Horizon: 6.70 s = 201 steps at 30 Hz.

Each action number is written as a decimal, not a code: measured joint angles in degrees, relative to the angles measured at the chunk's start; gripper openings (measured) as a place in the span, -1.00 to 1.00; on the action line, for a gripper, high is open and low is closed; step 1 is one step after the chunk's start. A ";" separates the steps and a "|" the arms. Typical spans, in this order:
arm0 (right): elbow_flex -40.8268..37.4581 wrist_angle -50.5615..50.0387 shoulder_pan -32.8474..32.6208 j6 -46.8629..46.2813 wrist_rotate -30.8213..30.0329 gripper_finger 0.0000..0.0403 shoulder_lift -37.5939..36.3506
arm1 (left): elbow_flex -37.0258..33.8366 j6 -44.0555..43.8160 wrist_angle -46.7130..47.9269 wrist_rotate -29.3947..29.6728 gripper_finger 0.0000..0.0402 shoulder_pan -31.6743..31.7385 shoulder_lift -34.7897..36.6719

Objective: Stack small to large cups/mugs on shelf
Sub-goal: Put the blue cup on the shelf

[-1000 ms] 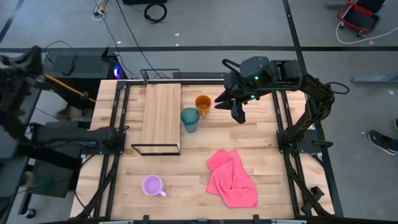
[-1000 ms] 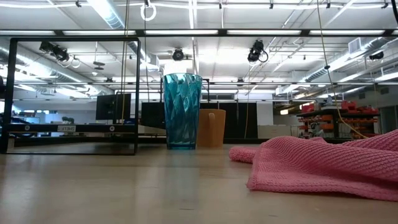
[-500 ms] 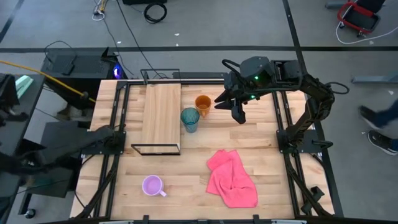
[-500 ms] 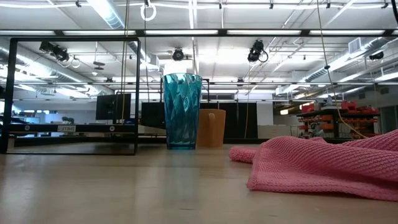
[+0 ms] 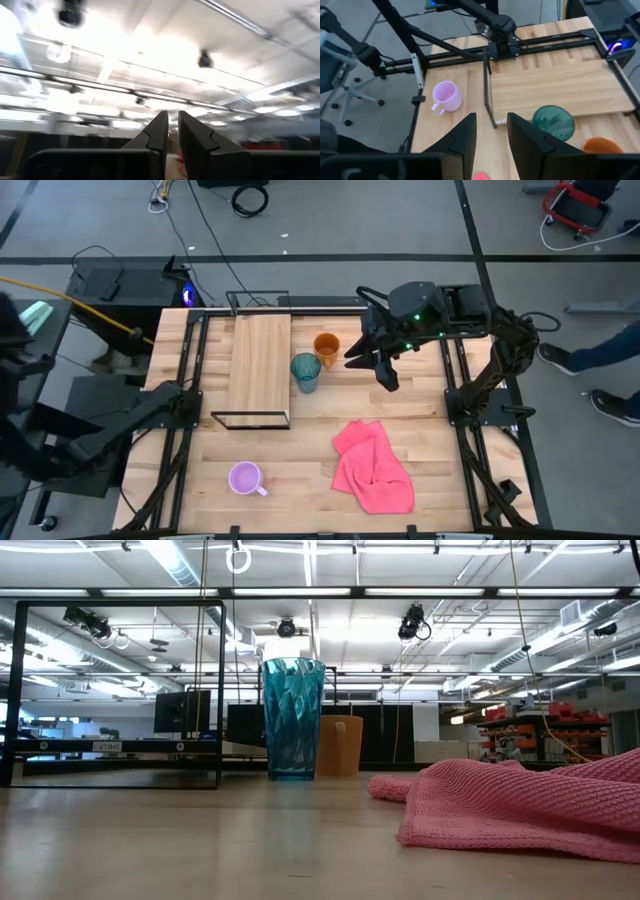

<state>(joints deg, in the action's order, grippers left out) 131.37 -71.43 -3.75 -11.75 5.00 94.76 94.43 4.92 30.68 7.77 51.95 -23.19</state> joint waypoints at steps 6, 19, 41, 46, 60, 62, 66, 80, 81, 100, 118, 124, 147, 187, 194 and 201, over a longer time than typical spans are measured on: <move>0.00 0.53 -2.49 -2.18 0.00 -0.42 0.00 | -4.09 7.29 -0.70 -5.28 -0.75 -5.39 -3.94; 0.00 1.33 -4.69 -3.27 -2.19 -0.42 0.00 | -4.50 7.62 -1.11 4.32 -0.76 -11.63 -11.59; 0.00 1.49 -4.69 -4.59 -2.19 -0.42 0.00 | -4.40 3.63 -1.94 4.61 -0.74 -11.70 -18.50; 0.00 1.45 -4.69 -4.63 -2.19 -0.42 0.00 | -4.43 3.72 2.27 4.63 -0.70 -11.69 -22.40; 0.00 1.17 -7.50 -4.82 -4.73 -0.42 0.00 | -26.32 -2.13 -13.68 5.13 -0.71 -8.47 -15.33; 0.00 1.17 -7.83 -5.03 -4.99 -0.42 0.00 | -29.94 -5.47 -16.19 5.09 -0.72 -7.79 -14.20; 0.00 1.19 -8.21 -5.40 -4.99 -0.42 0.00 | -35.73 -7.02 -14.83 2.57 -0.72 -7.38 -14.86; 0.04 -6.34 -8.17 -11.25 -15.73 -0.42 0.02 | -38.60 -13.41 -1.57 -13.28 -0.70 -10.00 -27.86; 0.04 -7.10 -8.17 -11.96 -16.48 -0.42 0.02 | -38.57 -13.44 -1.71 -13.61 -0.70 -10.68 -28.71; -16.11 -10.79 -7.95 -22.16 -20.03 -0.42 0.07 | -38.40 -17.06 -4.08 -17.53 -0.68 -24.27 -37.79; -21.14 -18.76 -9.37 -32.50 -23.35 -0.42 0.04 | -17.89 -15.04 19.65 -14.35 -0.62 -25.92 -57.45; -21.75 -18.62 -10.96 -32.82 -26.69 -0.42 -0.04 | -16.30 -14.46 20.13 -18.06 -0.57 -28.50 -62.29; -59.12 -2.48 -10.53 -46.98 -27.37 -0.42 -21.91 | -16.35 -16.68 18.09 -17.01 -0.49 -31.00 -68.20; -62.38 0.90 -10.62 -43.72 -27.27 -0.42 -22.08 | -3.90 -20.68 26.39 -8.17 -0.94 -30.94 -71.33; -62.38 0.88 -11.05 -42.01 -27.69 -0.42 -22.58 | 11.18 -19.45 42.43 0.55 -0.94 -26.11 -71.30; -62.38 2.43 -11.08 -39.88 -27.90 -0.42 -22.71 | 13.04 -18.86 48.69 2.09 -0.94 -16.62 -71.26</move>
<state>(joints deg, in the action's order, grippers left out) 68.99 -68.99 -14.83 -51.63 -22.90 72.05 107.47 -13.94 79.37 9.87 35.33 -94.45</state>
